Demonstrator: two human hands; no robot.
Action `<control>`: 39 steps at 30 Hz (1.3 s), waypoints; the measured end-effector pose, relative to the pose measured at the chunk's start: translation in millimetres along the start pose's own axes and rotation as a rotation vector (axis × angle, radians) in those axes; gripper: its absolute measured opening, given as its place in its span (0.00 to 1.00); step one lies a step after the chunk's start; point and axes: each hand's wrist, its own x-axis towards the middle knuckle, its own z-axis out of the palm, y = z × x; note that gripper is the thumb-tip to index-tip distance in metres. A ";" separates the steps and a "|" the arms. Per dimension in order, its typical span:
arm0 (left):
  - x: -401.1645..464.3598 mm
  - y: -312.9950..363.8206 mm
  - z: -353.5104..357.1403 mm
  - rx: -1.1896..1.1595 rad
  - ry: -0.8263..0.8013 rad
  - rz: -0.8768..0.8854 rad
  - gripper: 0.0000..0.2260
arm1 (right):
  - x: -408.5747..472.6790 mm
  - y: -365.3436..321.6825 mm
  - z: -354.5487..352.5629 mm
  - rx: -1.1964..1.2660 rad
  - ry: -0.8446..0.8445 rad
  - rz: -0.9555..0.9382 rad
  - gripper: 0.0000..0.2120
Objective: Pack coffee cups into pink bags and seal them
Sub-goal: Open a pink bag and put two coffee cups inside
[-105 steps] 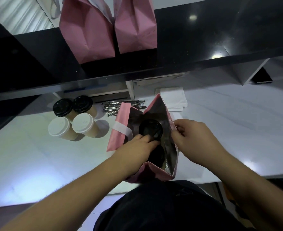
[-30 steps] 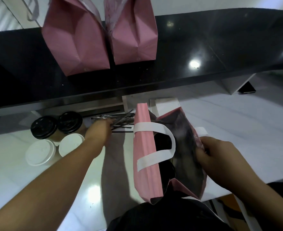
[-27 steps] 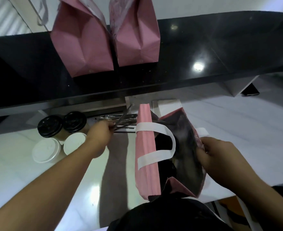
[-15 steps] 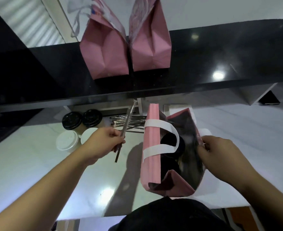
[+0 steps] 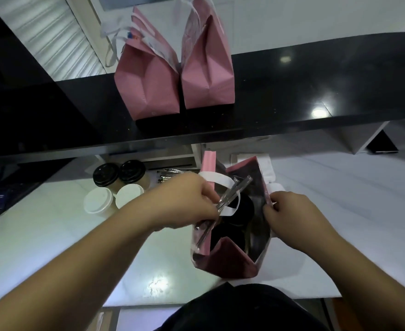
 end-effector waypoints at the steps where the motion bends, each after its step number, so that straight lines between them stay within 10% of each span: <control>1: 6.0 9.8 2.2 0.086 0.007 -0.001 0.09 | -0.4 -0.4 -0.2 0.007 -0.002 -0.002 0.14; 15: 65.5 44.7 60.7 0.206 -0.039 0.047 0.07 | 2.0 2.9 1.2 0.035 -0.010 -0.024 0.15; 21: 42.7 10.6 35.4 -0.052 0.266 0.071 0.04 | 3.6 6.9 0.6 0.034 0.003 -0.039 0.17; 31: -13.4 -58.3 61.9 0.000 0.226 -0.149 0.28 | 35.2 -15.1 -6.2 -0.099 0.227 -0.306 0.22; 39: -22.6 -52.8 81.3 -0.075 0.310 -0.160 0.17 | 82.6 -40.1 -19.8 -0.272 0.044 -0.377 0.16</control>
